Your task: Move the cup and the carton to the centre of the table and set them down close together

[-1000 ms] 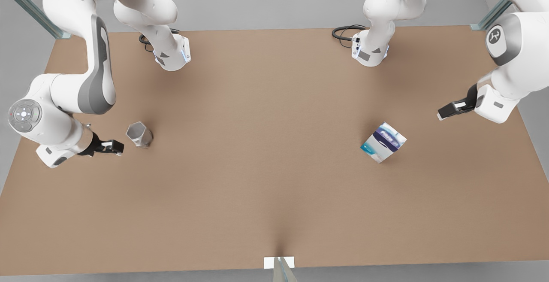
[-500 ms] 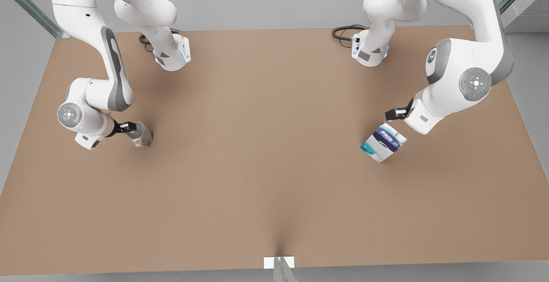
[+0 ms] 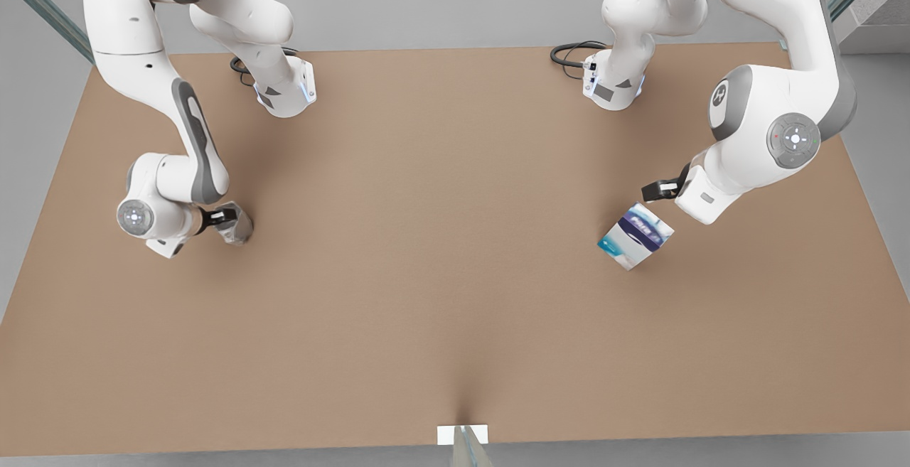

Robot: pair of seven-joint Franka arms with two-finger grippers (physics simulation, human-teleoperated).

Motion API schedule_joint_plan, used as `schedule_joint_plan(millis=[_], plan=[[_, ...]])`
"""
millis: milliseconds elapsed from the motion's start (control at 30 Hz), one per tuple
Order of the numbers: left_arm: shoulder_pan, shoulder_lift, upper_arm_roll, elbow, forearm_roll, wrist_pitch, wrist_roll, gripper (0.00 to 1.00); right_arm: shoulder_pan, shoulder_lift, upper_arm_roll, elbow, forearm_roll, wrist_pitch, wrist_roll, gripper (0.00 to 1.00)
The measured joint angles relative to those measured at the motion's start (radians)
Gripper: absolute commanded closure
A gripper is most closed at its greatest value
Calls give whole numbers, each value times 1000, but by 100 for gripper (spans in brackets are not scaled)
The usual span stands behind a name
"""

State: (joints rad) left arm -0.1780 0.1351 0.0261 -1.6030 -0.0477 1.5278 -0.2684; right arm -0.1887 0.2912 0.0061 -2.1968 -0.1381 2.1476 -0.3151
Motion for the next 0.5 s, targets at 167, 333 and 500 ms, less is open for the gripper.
schedule_joint_plan(millis=[167,333,500], plan=[[0,0,0,0,0,3,0,0,-8,24,0,15,0,0,1,79],[0,4,0,-1,0,3,0,0,-15,35,0,31,2,-3,-2,79],[-1,9,1,0,0,2,-3,0,-21,36,2,37,11,-5,-2,79]])
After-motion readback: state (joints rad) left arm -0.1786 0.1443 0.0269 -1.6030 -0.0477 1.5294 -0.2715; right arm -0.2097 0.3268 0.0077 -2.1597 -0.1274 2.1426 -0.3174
